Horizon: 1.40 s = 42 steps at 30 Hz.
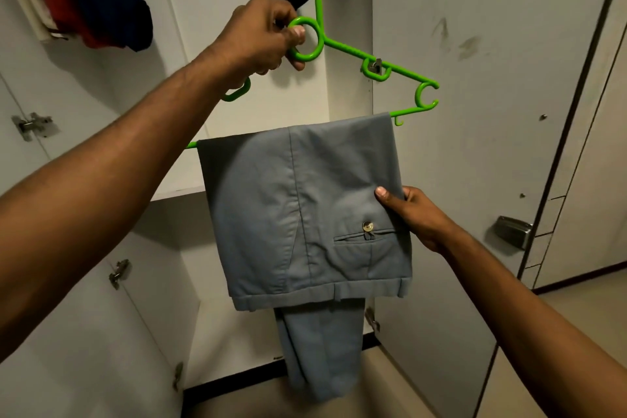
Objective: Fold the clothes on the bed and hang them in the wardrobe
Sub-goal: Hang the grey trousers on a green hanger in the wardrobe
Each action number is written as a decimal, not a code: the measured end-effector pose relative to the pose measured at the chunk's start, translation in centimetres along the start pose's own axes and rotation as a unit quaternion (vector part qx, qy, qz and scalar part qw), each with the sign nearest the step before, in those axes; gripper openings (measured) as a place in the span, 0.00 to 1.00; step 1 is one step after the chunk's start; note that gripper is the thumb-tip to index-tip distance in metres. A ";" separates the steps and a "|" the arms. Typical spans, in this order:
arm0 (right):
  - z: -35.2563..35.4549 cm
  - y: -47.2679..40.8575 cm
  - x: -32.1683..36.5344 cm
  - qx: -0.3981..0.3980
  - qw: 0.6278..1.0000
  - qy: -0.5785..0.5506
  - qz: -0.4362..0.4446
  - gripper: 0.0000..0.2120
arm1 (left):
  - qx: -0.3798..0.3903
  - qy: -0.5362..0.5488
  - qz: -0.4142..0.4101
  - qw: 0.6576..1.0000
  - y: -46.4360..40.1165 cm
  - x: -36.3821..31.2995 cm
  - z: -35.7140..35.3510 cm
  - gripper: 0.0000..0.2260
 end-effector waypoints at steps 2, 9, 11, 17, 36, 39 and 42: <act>0.4 0.9 0.3 0.000 1.000 -0.004 0.003 0.15 | -0.004 -0.004 0.000 1.000 0.5 -1.2 0.1 0.06; 2.1 5.7 -0.7 0.024 1.000 -0.008 -0.015 0.18 | -0.014 -0.033 0.008 0.999 2.6 -5.2 0.2 0.07; 2.2 6.8 -1.4 0.025 0.999 -0.017 -0.020 0.17 | -0.017 -0.037 0.012 0.999 3.3 -6.0 0.4 0.07; 1.6 8.2 -2.4 0.034 0.998 -0.029 -0.032 0.20 | -0.038 -0.048 0.038 0.997 5.5 -6.8 1.4 0.06; 2.1 15.7 -8.7 -0.044 0.993 0.048 -0.103 0.17 | 0.112 0.075 0.082 0.988 11.6 -6.0 -3.1 0.08; 4.6 19.3 -11.3 -0.112 0.982 0.073 -0.132 0.14 | 0.181 0.141 0.096 0.969 13.5 -7.0 -7.2 0.06; 7.6 24.6 -14.1 -0.163 0.967 0.083 -0.177 0.15 | 0.238 0.196 0.096 0.946 15.5 -8.9 -11.7 0.06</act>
Point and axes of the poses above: each hand's wrist, its own y-axis away from the middle knuckle, its own z-axis out of the back of the hand, x = y × z, the point moved 7 cm from there along -y, towards the middle knuckle
